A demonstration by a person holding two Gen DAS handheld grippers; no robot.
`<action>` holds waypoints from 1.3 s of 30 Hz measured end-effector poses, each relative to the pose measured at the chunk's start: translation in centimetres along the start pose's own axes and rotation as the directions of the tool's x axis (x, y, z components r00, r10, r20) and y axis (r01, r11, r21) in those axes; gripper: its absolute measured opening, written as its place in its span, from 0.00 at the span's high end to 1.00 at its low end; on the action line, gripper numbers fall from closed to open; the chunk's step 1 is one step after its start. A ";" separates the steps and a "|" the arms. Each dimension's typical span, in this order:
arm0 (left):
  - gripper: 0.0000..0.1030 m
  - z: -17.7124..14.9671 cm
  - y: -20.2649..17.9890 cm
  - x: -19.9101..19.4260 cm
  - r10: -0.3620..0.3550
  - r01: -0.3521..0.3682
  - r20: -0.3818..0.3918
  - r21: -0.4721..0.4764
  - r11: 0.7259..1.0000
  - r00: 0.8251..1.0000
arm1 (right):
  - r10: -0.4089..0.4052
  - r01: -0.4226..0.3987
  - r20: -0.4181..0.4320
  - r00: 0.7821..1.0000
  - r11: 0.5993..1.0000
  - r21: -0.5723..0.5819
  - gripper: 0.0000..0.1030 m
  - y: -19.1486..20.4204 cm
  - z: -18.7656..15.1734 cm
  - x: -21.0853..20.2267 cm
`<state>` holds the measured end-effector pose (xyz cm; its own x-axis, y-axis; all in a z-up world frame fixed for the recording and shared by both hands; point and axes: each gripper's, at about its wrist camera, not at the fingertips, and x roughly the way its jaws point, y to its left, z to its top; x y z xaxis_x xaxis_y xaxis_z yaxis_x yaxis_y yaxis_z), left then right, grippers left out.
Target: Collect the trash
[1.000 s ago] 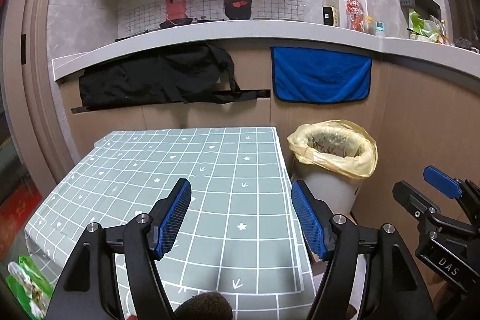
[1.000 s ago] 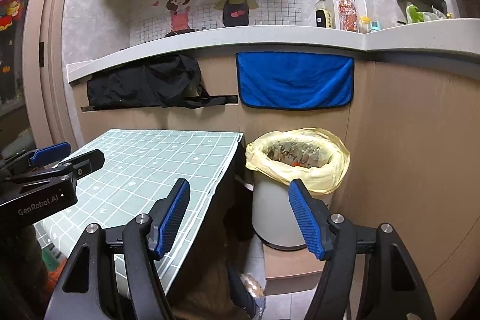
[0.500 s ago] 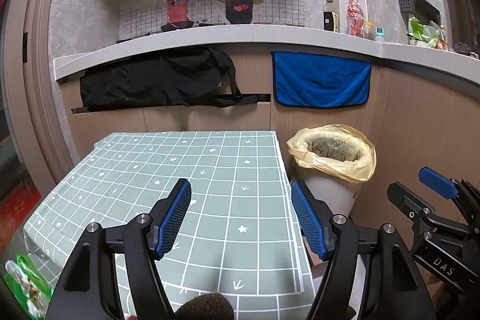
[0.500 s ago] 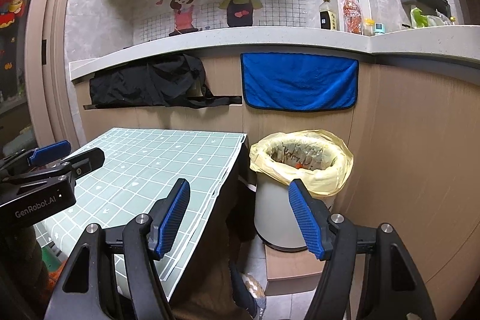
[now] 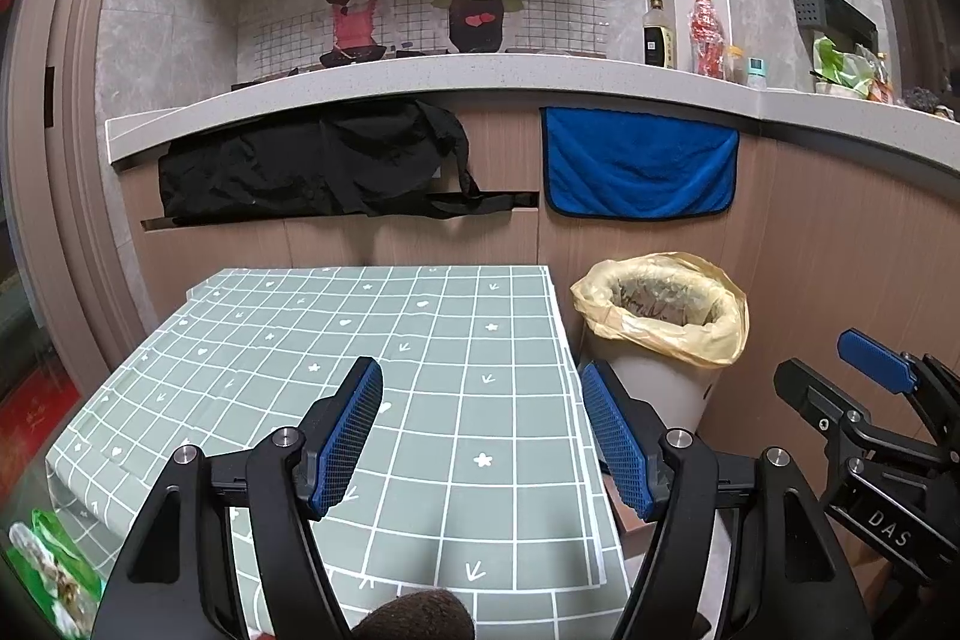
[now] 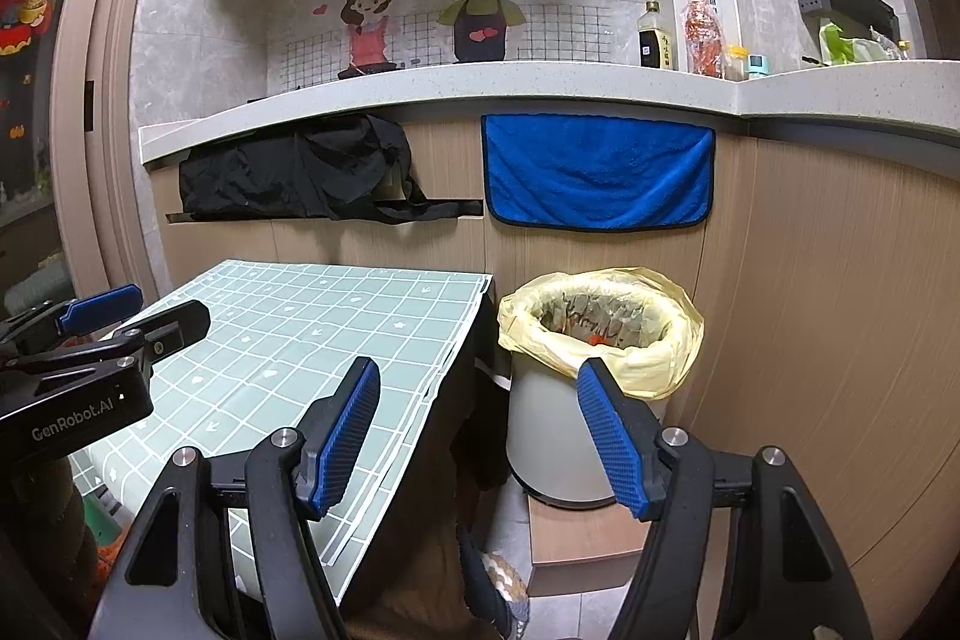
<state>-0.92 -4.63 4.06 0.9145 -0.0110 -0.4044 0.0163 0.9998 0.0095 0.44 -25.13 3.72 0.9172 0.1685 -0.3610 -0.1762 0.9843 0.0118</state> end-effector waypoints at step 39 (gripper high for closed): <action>0.33 -0.3 -0.8 0.6 -0.016 0.016 -0.017 0.013 1.000 1.000 | -0.019 0.019 0.021 1.000 1.000 0.015 0.36 -0.6 0.4 -0.7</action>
<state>-0.45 -5.40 3.56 0.9070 -0.0267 -0.4204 0.0364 0.9992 0.0152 0.08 -25.78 4.34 0.9277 0.1506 -0.3417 -0.1535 0.9880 0.0188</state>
